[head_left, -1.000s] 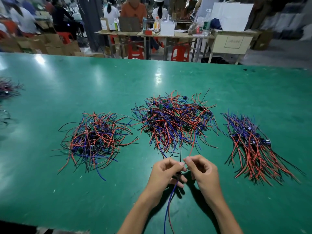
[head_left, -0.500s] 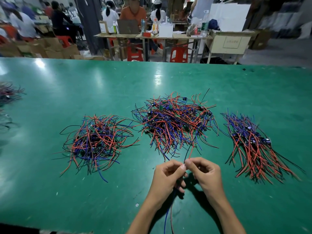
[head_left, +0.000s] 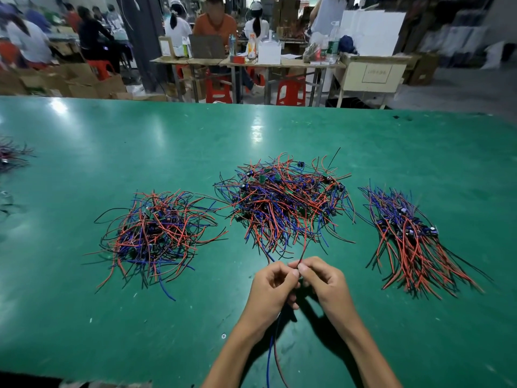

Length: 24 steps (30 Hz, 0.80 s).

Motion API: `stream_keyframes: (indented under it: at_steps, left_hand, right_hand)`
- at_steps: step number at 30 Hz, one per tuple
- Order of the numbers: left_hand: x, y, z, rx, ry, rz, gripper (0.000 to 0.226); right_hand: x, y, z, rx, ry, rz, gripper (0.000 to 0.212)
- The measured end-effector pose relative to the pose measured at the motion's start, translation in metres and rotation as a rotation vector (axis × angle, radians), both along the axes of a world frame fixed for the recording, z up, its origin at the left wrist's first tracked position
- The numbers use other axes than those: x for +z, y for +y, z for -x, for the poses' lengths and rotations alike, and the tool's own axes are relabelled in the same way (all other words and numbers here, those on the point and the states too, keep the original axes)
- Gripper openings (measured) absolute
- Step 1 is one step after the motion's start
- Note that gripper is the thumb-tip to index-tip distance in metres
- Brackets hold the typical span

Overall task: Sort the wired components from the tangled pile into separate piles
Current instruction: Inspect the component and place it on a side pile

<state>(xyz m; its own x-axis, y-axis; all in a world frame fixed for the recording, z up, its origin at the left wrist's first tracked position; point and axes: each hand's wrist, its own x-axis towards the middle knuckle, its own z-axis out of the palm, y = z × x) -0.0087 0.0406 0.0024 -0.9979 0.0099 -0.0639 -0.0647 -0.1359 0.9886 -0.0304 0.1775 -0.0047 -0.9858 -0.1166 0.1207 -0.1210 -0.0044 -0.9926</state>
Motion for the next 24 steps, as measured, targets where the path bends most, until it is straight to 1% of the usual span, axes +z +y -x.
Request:
stream_keyframes:
  at_steps: [6, 10, 16, 18, 21, 24]
  left_hand:
    - [-0.001, 0.001, 0.001, -0.063, 0.035, 0.149, 0.022]
    - [-0.002, -0.002, -0.002, -0.126, 0.032, 0.193, 0.026]
    - [-0.004, -0.003, -0.005, -0.197, 0.039, 0.238, 0.028]
    - [-0.005, -0.004, -0.005, -0.202, 0.035, 0.245, 0.027]
    - [-0.006, -0.003, -0.006, -0.178, 0.03, 0.239, 0.023]
    - [-0.009, -0.003, -0.008, -0.12, 0.028, 0.234, 0.02]
  right_hand:
    - [-0.001, -0.005, 0.004, -0.183, -0.137, 0.076, 0.024]
    - [-0.001, -0.004, 0.016, -0.286, -0.189, 0.111, 0.023]
    - [0.007, 0.003, 0.032, -0.368, -0.296, 0.297, 0.024]
    - [0.007, 0.002, 0.033, -0.381, -0.299, 0.301, 0.025]
    - [0.003, 0.0, 0.03, -0.401, -0.253, 0.261, 0.029]
    - [-0.003, 0.001, 0.026, -0.342, -0.173, 0.23, 0.029]
